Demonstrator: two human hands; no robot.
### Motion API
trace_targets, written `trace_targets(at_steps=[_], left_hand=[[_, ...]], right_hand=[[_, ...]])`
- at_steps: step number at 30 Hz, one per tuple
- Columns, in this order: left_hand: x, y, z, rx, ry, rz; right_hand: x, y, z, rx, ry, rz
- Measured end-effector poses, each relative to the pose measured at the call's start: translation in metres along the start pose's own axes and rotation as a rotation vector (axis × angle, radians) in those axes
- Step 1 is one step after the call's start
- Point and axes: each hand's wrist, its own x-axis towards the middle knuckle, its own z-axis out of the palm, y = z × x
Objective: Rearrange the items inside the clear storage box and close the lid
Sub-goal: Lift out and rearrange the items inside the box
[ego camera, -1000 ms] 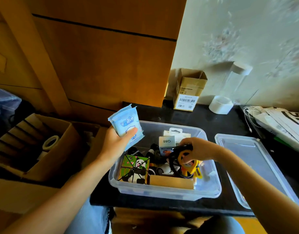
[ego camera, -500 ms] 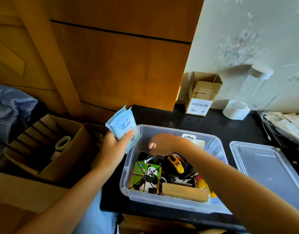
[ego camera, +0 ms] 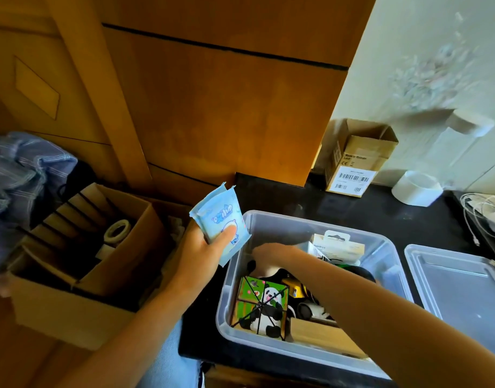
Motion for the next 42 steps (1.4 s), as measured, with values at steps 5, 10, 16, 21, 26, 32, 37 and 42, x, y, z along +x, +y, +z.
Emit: trace_targets(at_steps=[5,10,16,21,26,32,37,42], left_hand=[[0.002,0.007,0.004,0.009,0.004,0.034],[0.003,0.023,0.014,0.115,-0.045,0.053],[0.003,0.037,0.041,0.613,-0.238,0.176],[0.005,0.037,0.066,1.189,-0.38,0.22],[0.015,0.028,0.09,1.502,-0.412,0.108],[0.029,0.0,0.106,1.497,-0.454,-0.167],[0.041,-0.011,0.109,1.578,-0.652,-0.169],[0.039,-0.011,0.108,1.683,-0.831,-0.066]], right_hand=[[-0.035,0.01,-0.017,-0.001,0.047,-0.097],[-0.076,0.031,-0.017,-0.008,0.118,-0.096],[-0.108,0.048,0.01,0.107,0.296,-0.057],[-0.121,0.057,0.019,0.266,0.345,-0.046],[-0.119,0.059,0.019,0.295,0.391,-0.002],[-0.117,0.056,0.021,0.217,0.411,0.096],[-0.119,0.06,0.03,0.236,0.422,0.03],[-0.124,0.061,0.033,0.287,0.445,0.009]])
